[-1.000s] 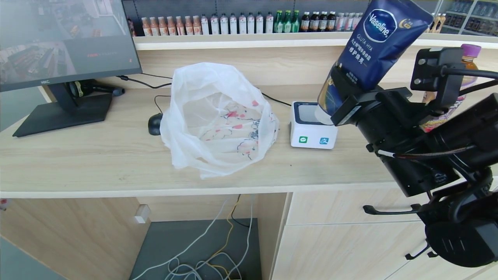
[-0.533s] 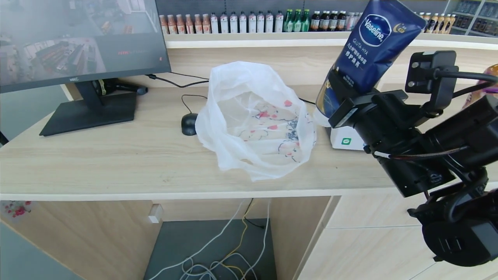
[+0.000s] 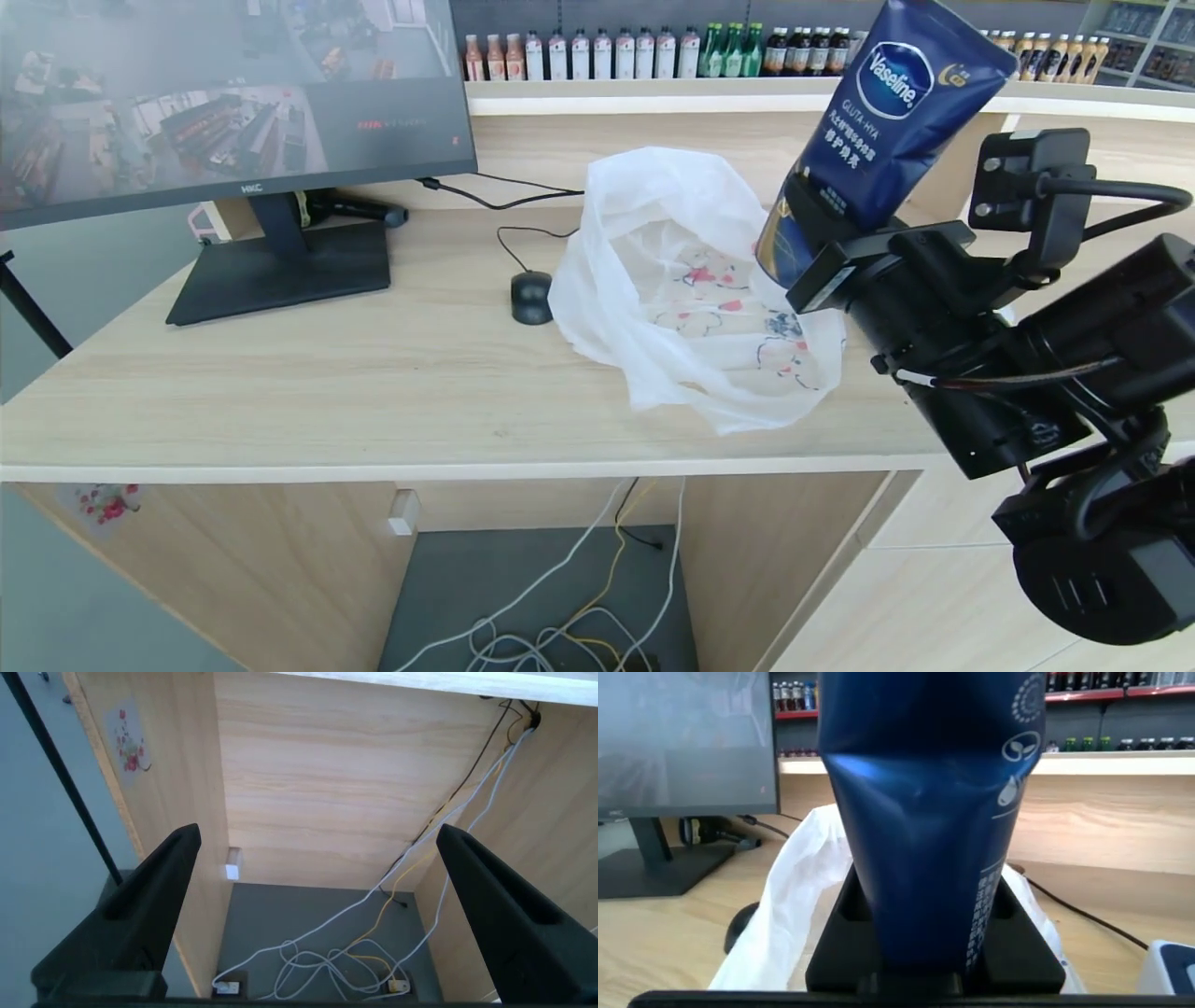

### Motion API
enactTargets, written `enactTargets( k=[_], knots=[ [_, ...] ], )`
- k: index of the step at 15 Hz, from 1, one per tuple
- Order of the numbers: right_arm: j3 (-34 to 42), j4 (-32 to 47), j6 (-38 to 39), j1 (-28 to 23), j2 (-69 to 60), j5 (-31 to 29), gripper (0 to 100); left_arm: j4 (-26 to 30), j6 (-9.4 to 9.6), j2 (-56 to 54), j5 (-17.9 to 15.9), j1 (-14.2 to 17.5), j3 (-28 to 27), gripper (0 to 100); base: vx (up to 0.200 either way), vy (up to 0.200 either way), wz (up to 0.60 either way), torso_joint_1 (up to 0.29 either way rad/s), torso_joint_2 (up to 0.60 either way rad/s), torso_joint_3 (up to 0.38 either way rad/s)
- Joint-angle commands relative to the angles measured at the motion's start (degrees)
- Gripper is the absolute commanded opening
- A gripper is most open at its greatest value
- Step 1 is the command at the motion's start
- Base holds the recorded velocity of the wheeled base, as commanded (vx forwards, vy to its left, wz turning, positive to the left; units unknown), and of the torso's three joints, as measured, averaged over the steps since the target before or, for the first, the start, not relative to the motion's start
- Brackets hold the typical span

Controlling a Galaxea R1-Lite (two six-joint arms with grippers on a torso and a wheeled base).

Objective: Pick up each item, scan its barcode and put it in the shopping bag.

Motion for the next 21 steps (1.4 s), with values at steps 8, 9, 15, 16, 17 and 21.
enactTargets(
  k=[8, 9, 15, 16, 17, 21],
  knots=[
    [-9.78, 11.33, -0.28, 0.24, 4.49, 1.5, 0, 0.02, 0.08, -0.01, 0.01, -0.01, 0.0, 100, 0.0, 0.0, 0.0, 0.0, 0.0, 0.0],
    [-11.81, 13.53, -0.28, 0.15, 5.1, 1.5, 0, 0.02, 0.08, -0.01, 0.01, -0.01, 0.0, 100, 0.0, 0.0, 0.0, 0.0, 0.0, 0.0],
    [-16.38, 17.84, -0.1, 0.15, 9.15, 1.5, 0, 0.02, 0.08, -0.01, 0.01, -0.01, 0.0, 100, 0.0, 0.0, 0.0, 0.0, 0.0, 0.0],
    [-17.52, 17.84, -0.1, 0.15, 9.85, 1.5, 0, 0.02, 0.08, -0.01, 0.01, -0.01, 0.0, 100, 0.0, 0.0, 0.0, 0.0, 0.0, 0.0],
    [-18.66, 17.92, -0.02, 0.15, 10.55, 1.5, 0, 0.02, 0.08, -0.01, 0.01, -0.01, 0.0, 100, 0.0, 0.0, 0.0, 0.0, 0.0, 0.0],
    [-20.33, 21.18, 1.39, -0.2, 10.99, 1.5, 0, 0.02, 0.08, -0.01, 0.01, -0.01, 0.0, 100, 0.0, 0.0, 0.0, 0.0, 0.0, 0.0]
  ],
)
